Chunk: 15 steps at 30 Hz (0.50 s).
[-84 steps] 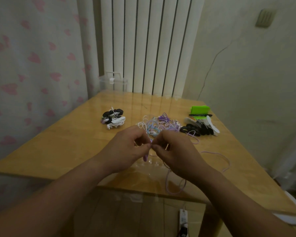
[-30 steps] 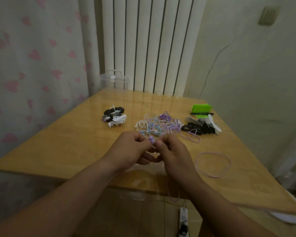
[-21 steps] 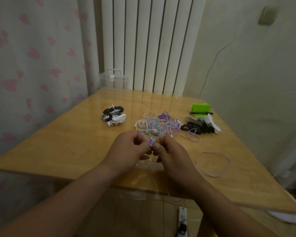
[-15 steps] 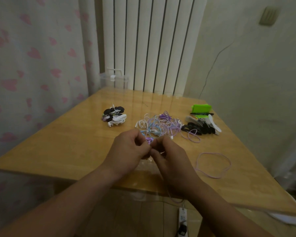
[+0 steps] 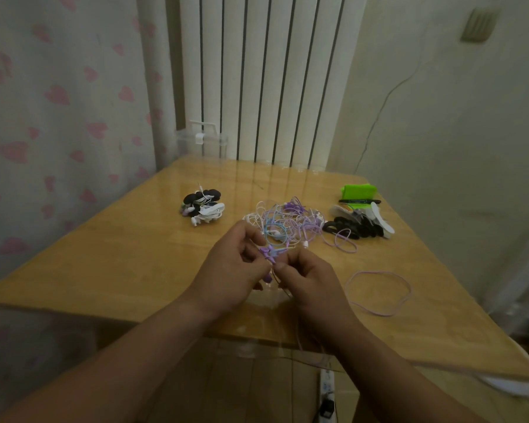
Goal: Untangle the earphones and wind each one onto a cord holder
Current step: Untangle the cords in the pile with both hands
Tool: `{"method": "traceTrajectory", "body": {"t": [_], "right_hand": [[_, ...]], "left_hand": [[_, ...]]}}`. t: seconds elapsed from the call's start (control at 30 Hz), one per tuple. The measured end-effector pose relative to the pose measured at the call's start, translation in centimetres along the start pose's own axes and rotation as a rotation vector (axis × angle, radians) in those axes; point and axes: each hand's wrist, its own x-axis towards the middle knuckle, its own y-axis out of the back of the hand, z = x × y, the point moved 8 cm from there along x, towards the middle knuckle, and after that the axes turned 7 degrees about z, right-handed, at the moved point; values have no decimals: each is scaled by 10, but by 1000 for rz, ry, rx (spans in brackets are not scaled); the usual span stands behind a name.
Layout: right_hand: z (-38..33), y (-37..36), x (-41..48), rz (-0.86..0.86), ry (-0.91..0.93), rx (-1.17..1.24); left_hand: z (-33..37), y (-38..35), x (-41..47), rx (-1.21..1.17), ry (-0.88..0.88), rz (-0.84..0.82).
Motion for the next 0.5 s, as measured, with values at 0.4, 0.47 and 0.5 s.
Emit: {"method": "traceTrajectory", "body": {"t": [0.4, 0.47, 0.5], "right_hand": [[-3, -2, 13, -59, 102, -397], [3, -1, 15, -68, 16, -314], [4, -2, 15, -63, 7, -294]], "left_hand": [[-6, -2, -2, 36, 12, -2], [-15, -3, 0, -124, 140, 12], [-21, -4, 1, -221, 220, 20]]}}
